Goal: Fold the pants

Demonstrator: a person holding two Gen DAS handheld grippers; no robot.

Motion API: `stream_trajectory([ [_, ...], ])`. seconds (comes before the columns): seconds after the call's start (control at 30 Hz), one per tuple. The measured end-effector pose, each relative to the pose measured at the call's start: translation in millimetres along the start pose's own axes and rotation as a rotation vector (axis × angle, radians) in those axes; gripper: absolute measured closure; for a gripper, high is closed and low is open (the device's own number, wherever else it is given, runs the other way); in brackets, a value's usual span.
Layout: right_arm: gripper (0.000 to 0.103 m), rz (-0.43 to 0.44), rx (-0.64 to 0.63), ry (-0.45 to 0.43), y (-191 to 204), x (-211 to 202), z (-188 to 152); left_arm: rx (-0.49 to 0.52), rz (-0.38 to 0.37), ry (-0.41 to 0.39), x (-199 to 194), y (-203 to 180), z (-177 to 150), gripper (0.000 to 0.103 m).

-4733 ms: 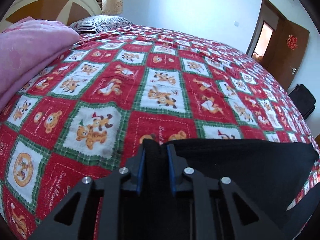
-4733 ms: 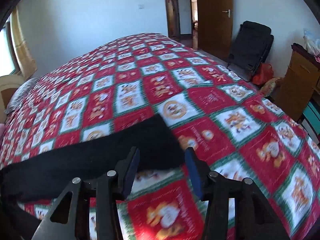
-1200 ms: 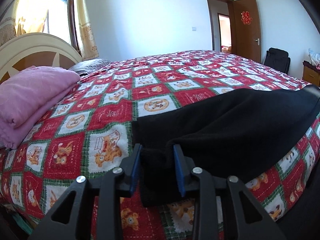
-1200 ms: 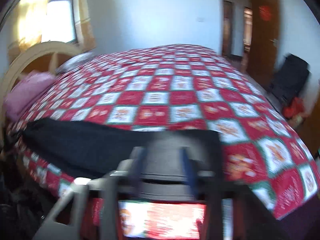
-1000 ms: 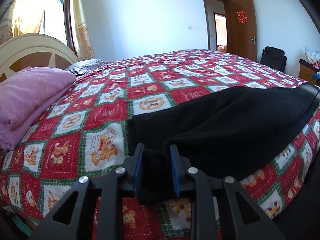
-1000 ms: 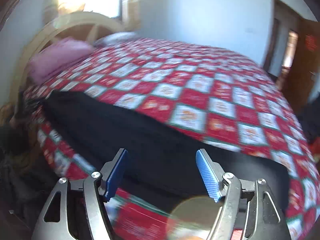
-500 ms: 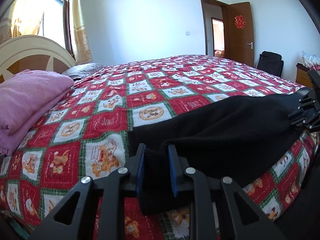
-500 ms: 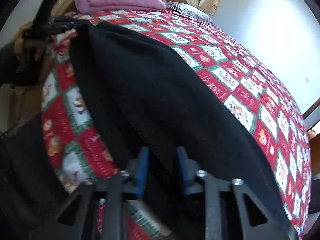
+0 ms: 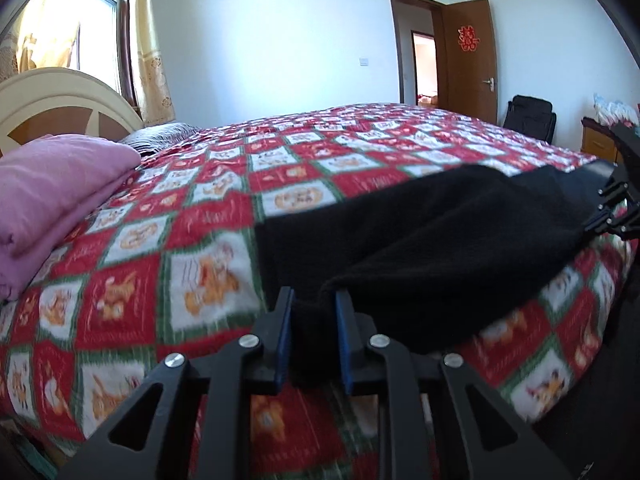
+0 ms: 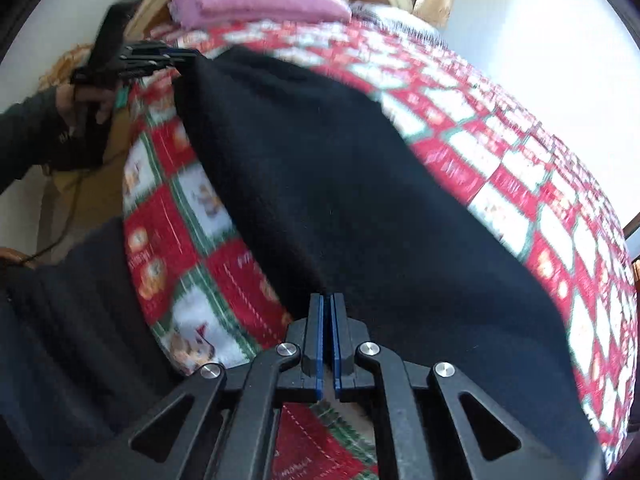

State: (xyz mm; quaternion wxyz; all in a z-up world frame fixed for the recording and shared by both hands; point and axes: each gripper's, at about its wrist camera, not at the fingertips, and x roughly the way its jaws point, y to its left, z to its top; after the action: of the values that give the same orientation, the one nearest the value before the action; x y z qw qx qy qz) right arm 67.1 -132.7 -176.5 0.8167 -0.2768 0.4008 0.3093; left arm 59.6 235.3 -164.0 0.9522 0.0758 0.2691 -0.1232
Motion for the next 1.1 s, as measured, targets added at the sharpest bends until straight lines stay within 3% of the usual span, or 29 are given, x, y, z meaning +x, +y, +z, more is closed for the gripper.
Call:
stream_trajectory([
  [0.1, 0.1, 0.015, 0.015, -0.006, -3.7, -3.8, -1.2, -0.01, 0.0, 0.0, -9.4, 2.9, -7.4, 0.072],
  [0.17, 0.1, 0.014, 0.002, 0.002, -4.4, -1.9, -2.1, 0.0, 0.042, 0.007, -12.0, 6.6, -10.1, 0.046],
  [0.2, 0.1, 0.012, -0.003, 0.002, -4.3, -0.5, -2.2, -0.001, 0.05, 0.009, -12.9, 8.1, -10.9, 0.044],
  [0.3, 0.099, 0.023, 0.014, 0.01, -6.4, 0.8, -2.0, -0.014, 0.052, 0.017, -19.0, 15.5, -14.5, 0.043],
  [0.4, 0.099, 0.018, 0.012, 0.013, -4.9, 0.6, -2.6, -0.007, 0.101, 0.027, -27.6, 21.6, -19.0, 0.043],
  [0.57, 0.099, 0.011, -0.013, 0.015, -0.7, -3.3, -5.2, -0.129, 0.132, -0.018, -49.6, 43.8, -21.2, 0.044],
  [0.63, 0.099, 0.041, 0.017, 0.021, -6.3, -3.6, -4.7, -0.167, 0.108, -0.064, -55.4, 40.9, -11.8, 0.043],
  [0.73, 0.099, 0.06, 0.041, 0.01, -11.5, -8.7, -2.6, -0.179, 0.05, -0.127, -52.6, 22.6, 9.4, 0.034],
  [0.83, 0.098, 0.097, 0.085, -0.019, -22.3, -18.8, 1.3, -0.143, 0.009, -0.125, -36.6, -0.3, 27.3, 0.033],
  [0.87, 0.096, 0.11, 0.104, -0.033, -28.9, -22.8, 4.4, -0.127, -0.005, -0.119, -26.0, -10.4, 33.1, 0.033],
  [0.93, 0.077, 0.137, 0.158, -0.062, -46.3, -29.2, 12.1, -0.11, -0.02, -0.096, -11.8, -22.3, 35.3, 0.033],
  [0.97, 0.055, 0.149, 0.183, -0.071, -54.3, -31.1, 15.3, -0.096, -0.019, -0.071, -1.4, -28.1, 33.6, 0.033],
  [1.0, 0.049, 0.175, 0.222, -0.085, -65.4, -33.0, 20.6, -0.088, -0.02, -0.041, 8.6, -31.9, 28.9, 0.033],
  [1.1, 0.049, 0.206, 0.298, -0.12, -88.5, -31.9, 40.2, -0.081, 0.003, 0.03, 24.7, -34.2, 9.8, 0.033],
])
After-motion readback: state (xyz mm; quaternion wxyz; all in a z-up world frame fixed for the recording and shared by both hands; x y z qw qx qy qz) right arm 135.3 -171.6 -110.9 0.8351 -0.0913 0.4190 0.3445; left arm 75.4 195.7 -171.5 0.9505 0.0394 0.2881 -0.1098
